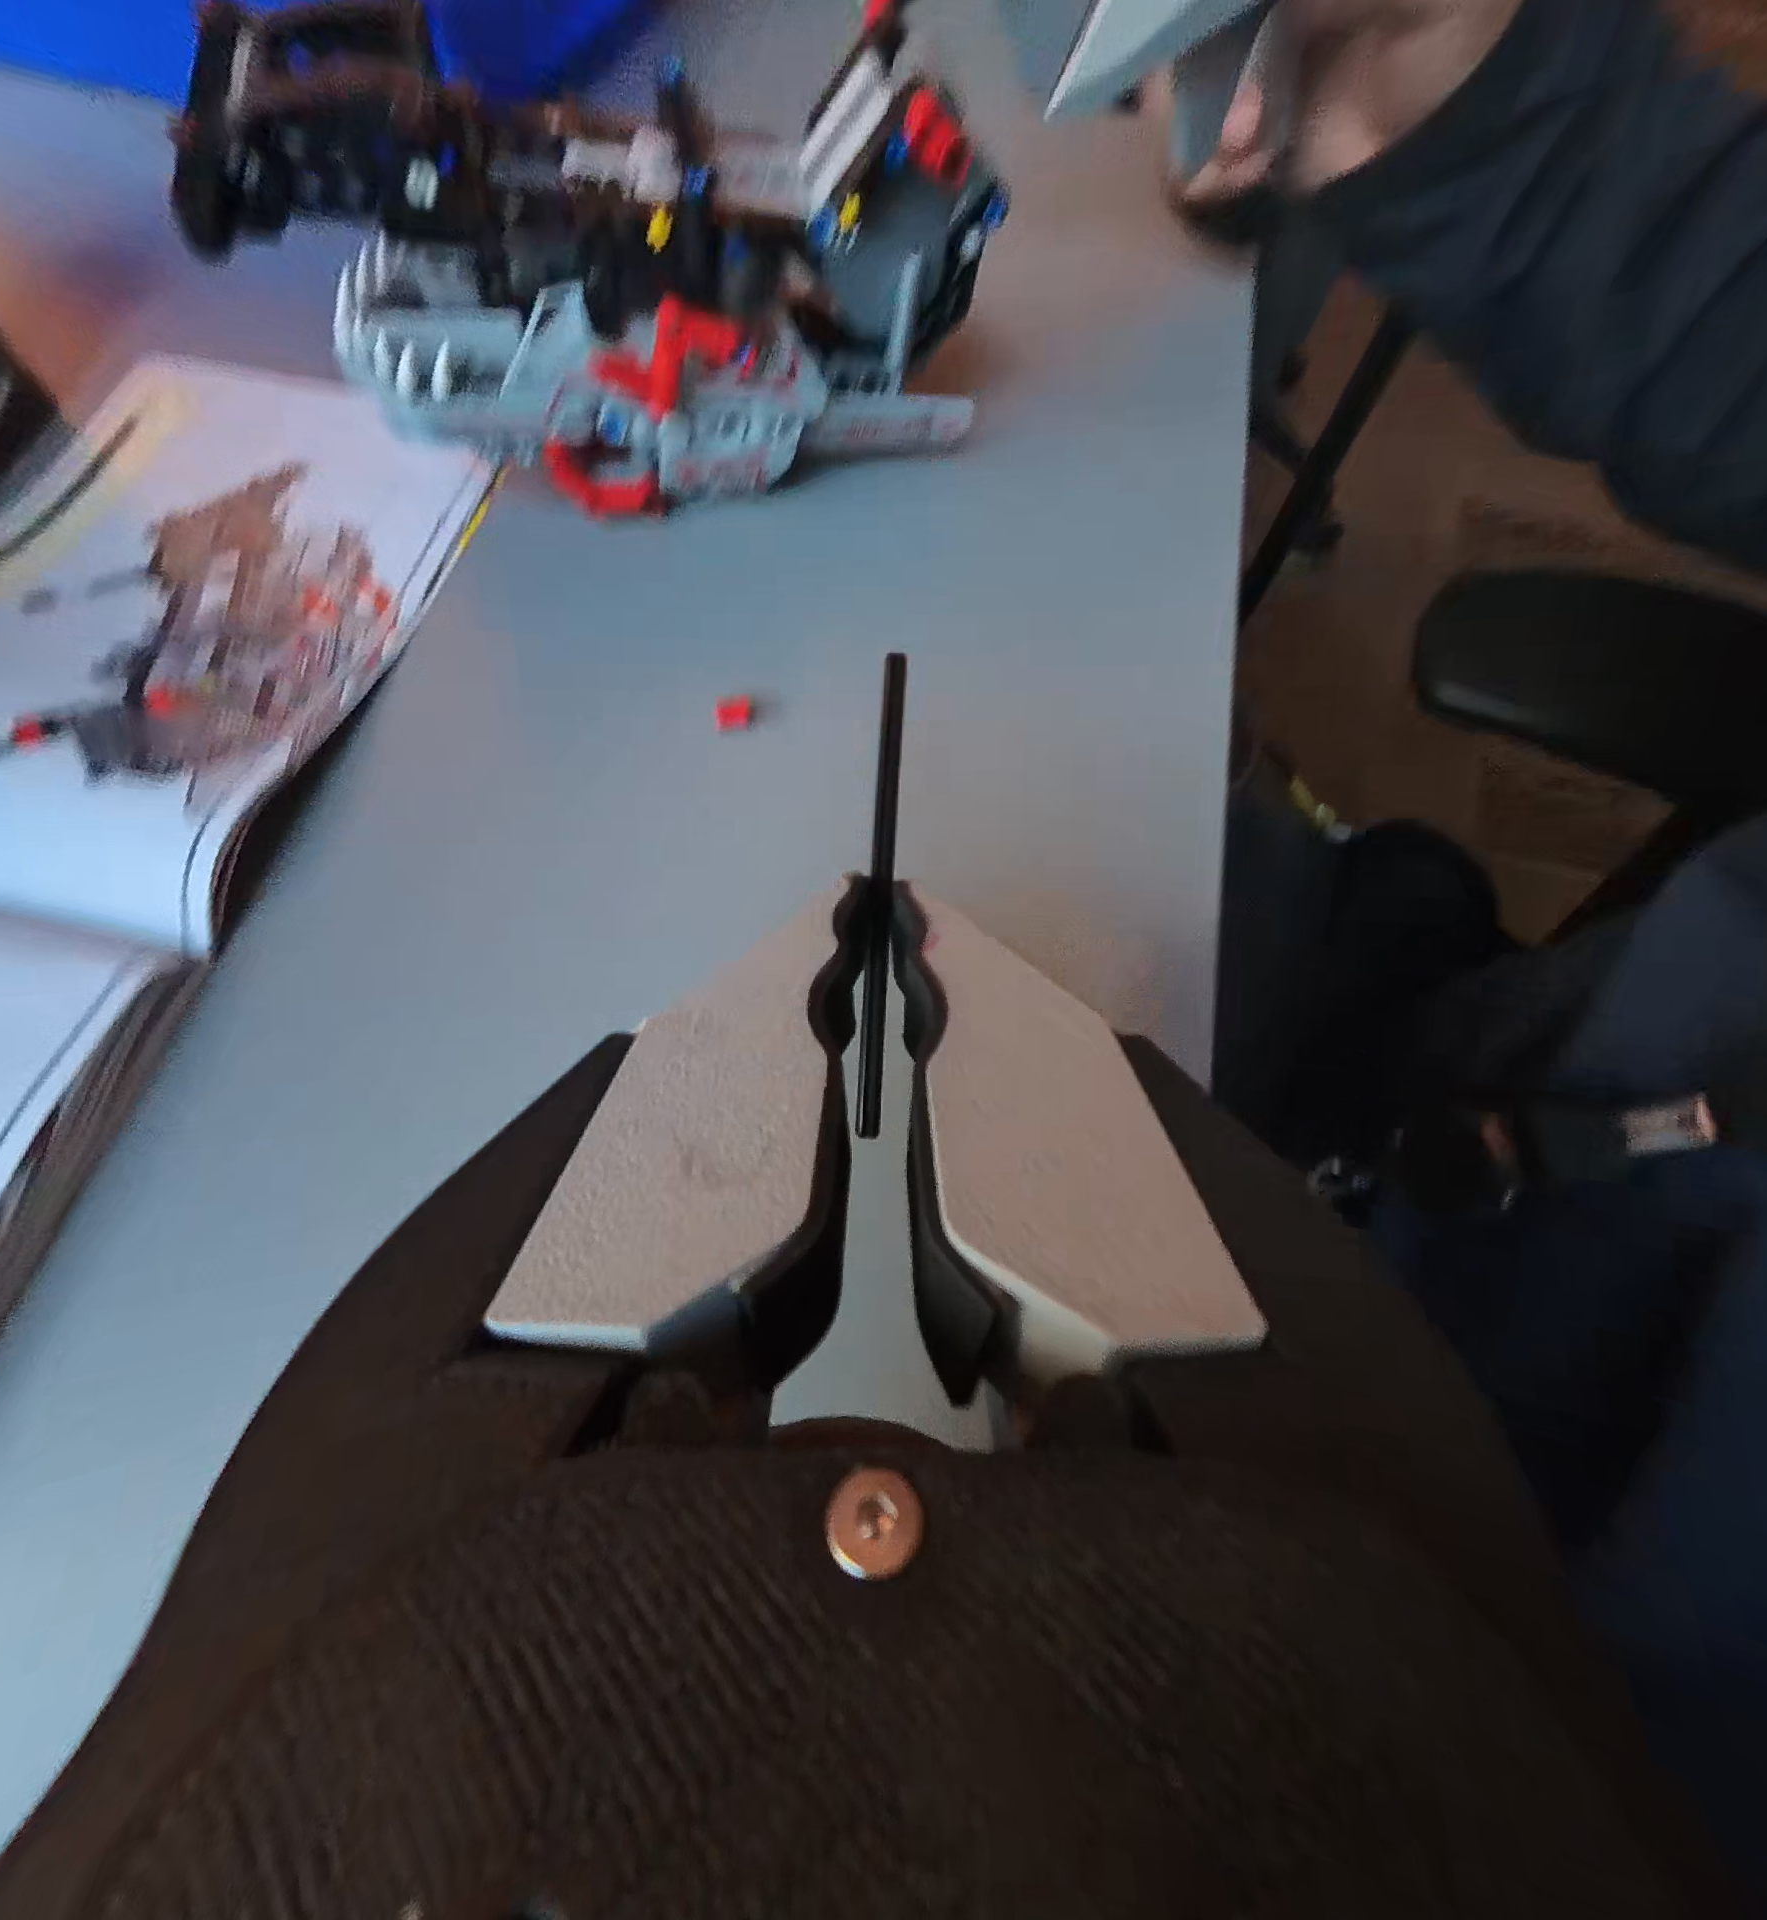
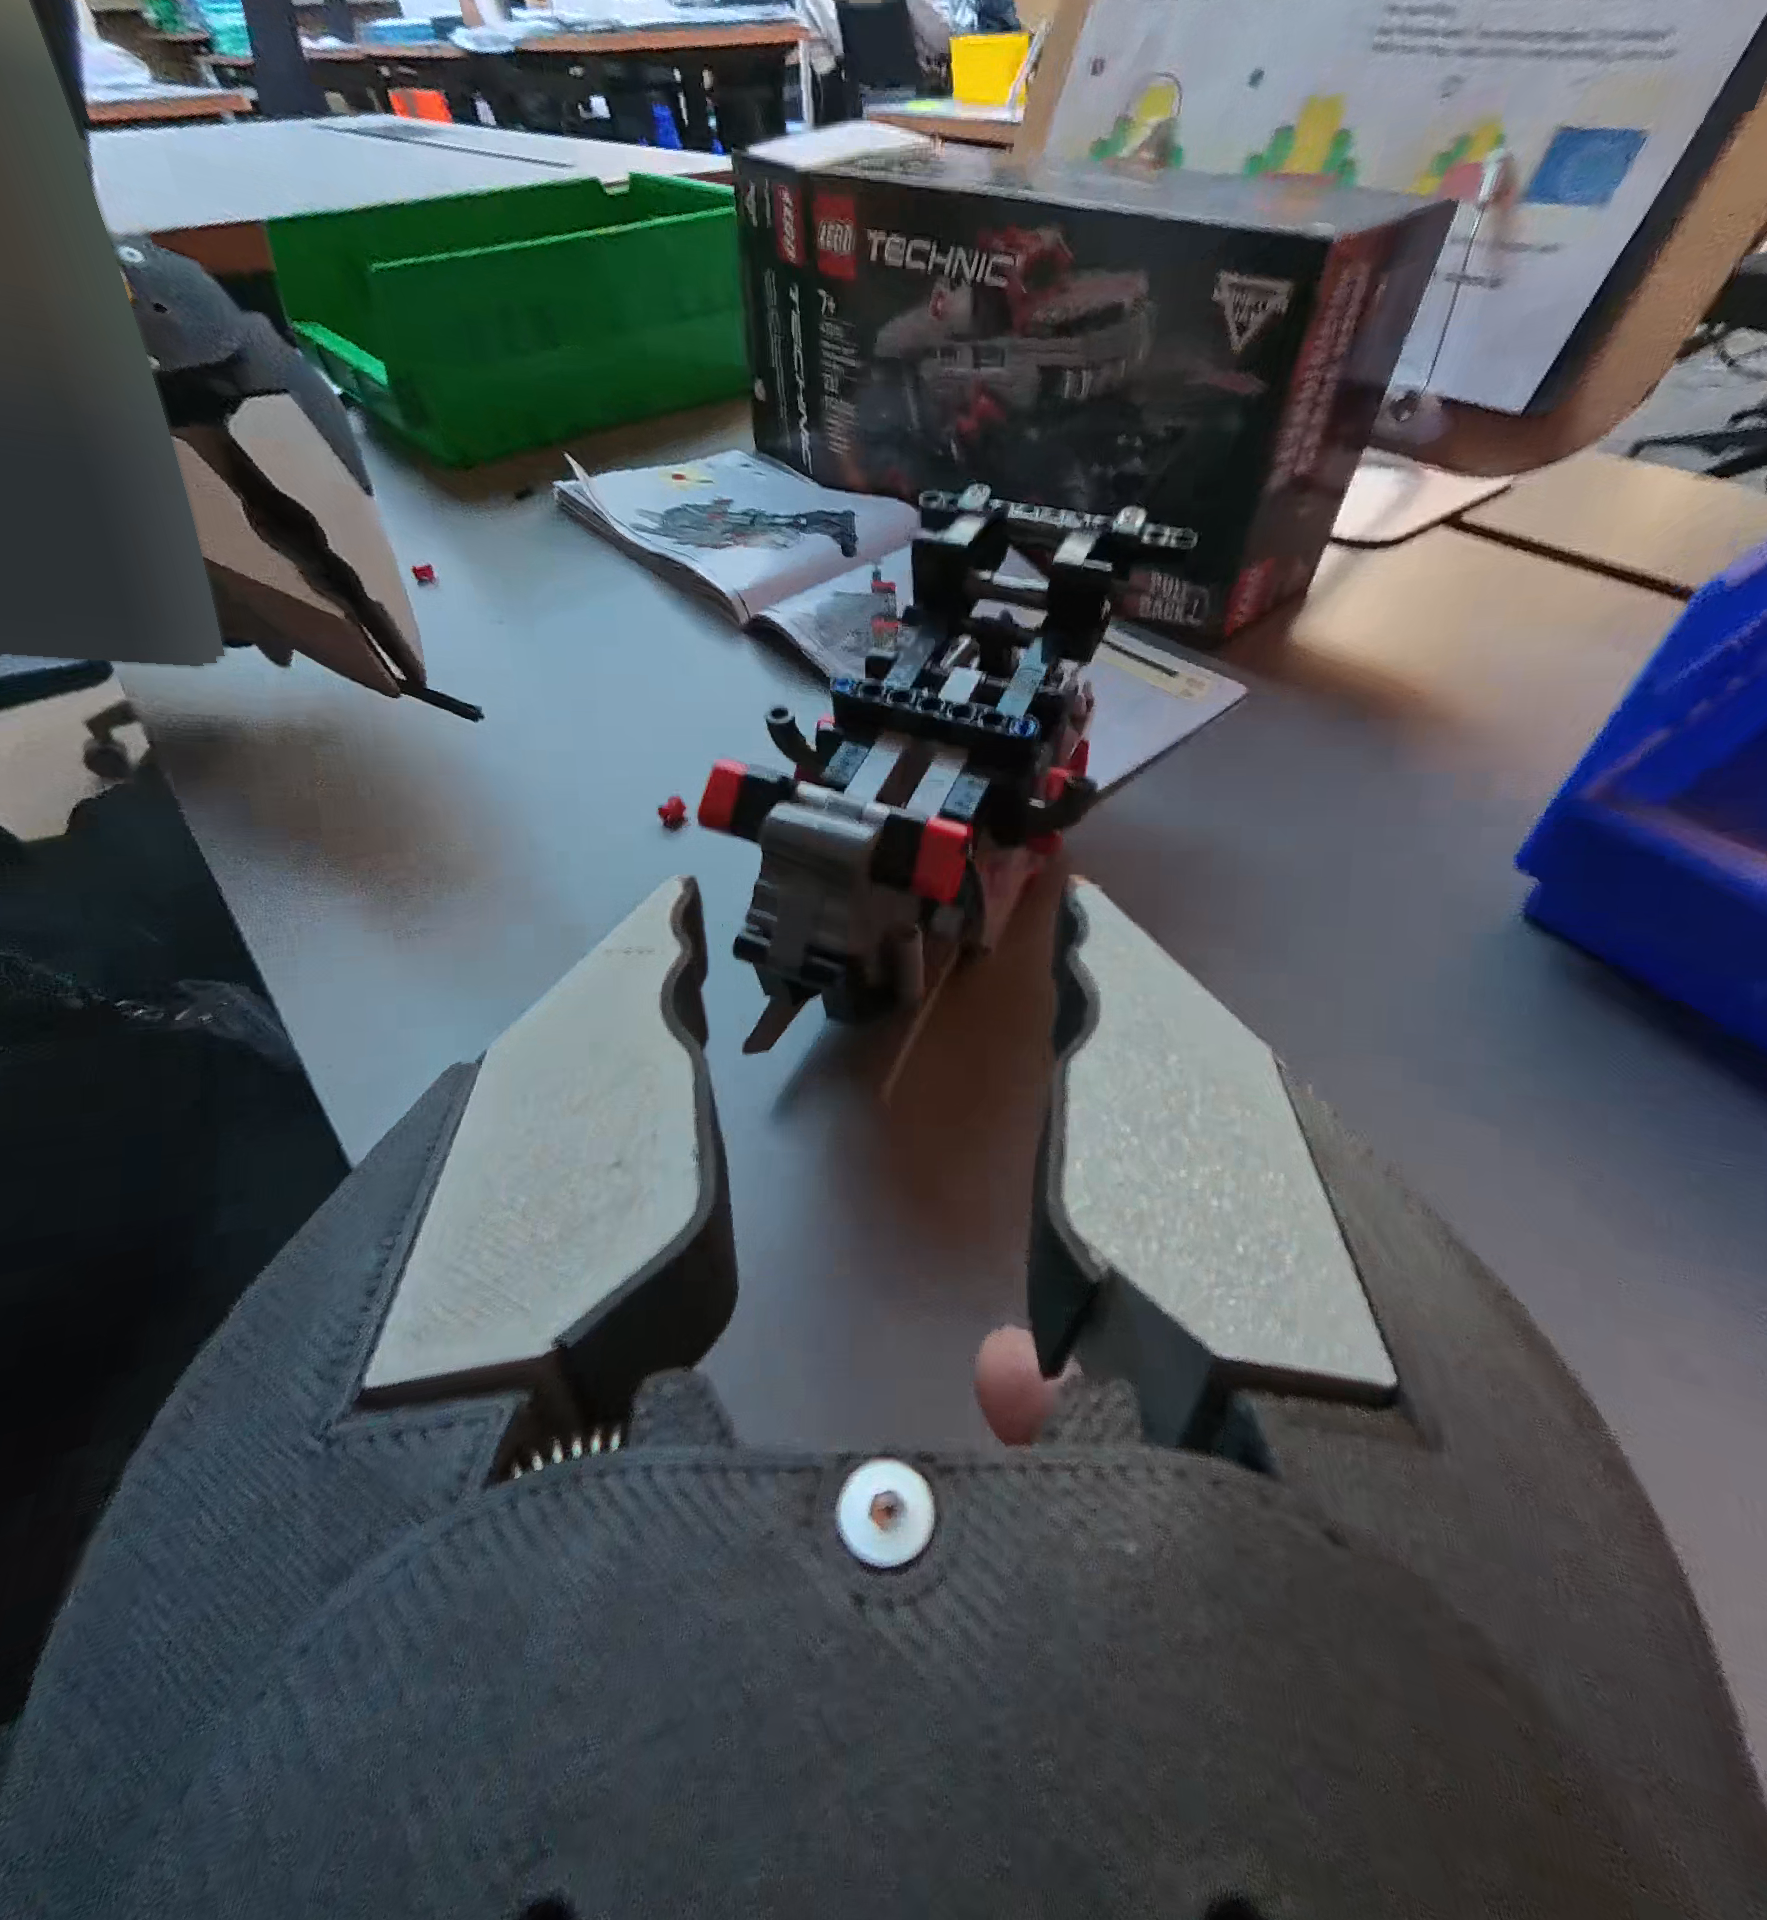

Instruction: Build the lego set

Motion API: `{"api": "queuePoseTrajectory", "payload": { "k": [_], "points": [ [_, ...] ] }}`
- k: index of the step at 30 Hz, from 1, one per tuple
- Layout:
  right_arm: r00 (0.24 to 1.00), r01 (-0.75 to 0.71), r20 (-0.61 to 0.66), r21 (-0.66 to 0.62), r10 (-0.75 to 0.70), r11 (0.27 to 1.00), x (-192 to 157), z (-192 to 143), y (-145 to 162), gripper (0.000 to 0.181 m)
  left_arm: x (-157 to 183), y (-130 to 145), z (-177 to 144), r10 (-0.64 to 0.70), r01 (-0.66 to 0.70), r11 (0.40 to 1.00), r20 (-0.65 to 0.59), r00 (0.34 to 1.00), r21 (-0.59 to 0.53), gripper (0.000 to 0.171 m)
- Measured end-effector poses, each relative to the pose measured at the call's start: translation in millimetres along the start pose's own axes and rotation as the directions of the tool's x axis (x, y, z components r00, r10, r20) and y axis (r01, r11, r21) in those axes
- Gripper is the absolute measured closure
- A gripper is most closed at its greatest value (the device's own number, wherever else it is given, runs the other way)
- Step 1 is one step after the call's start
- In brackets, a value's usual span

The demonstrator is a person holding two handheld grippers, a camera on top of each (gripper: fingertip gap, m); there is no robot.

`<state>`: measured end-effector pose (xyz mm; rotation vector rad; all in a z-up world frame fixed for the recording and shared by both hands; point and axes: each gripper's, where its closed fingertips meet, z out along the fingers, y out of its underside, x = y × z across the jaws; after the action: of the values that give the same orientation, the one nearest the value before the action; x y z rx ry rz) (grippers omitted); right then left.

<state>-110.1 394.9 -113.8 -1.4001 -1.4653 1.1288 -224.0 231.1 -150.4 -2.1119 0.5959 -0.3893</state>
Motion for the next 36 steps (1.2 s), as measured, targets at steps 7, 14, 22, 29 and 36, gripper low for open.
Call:
{"api": "queuePoseTrajectory", "payload": {
  "k": [7, 14, 22, 29, 36],
  "points": [
    [1.000, 0.023, 0.018, 0.025, -0.024, 0.999, -8.7, 5.5, -2.9, 0.115, 18.8, -62.6, 50.8, 0.046, -0.042, 0.997, -0.071, 0.996, 0.065, 0.171],
    [1.000, 0.023, -0.014, 0.020, -0.022, 1.000, -8.1, 2.2, 3.6, 0.115, 19.1, -76.4, 64.1, 0.016, -0.008, 0.997, -0.092, 0.996, 0.078, 0.171],
    [0.993, 0.107, -0.038, -0.029, -0.108, 0.994, -5.8, 13.7, 0.1, 0.115, 6.9, -89.5, 70.4, -0.042, 0.048, 0.996, -0.093, 0.995, 0.070, 0.171],
    [0.991, 0.134, -0.020, -0.044, -0.135, 0.990, -6.2, 17.6, -0.8, 0.117, 10.5, -89.8, 79.3, -0.053, 0.057, 0.998, -0.109, 0.993, 0.039, 0.171],
    [0.937, 0.335, -0.099, -0.020, -0.336, 0.942, -45.5, 0.4, -23.5, 0.134, 18.4, -64.5, 47.9, -0.138, 0.140, 0.990, -0.134, 0.981, 0.011, 0.171]
  ]
}}
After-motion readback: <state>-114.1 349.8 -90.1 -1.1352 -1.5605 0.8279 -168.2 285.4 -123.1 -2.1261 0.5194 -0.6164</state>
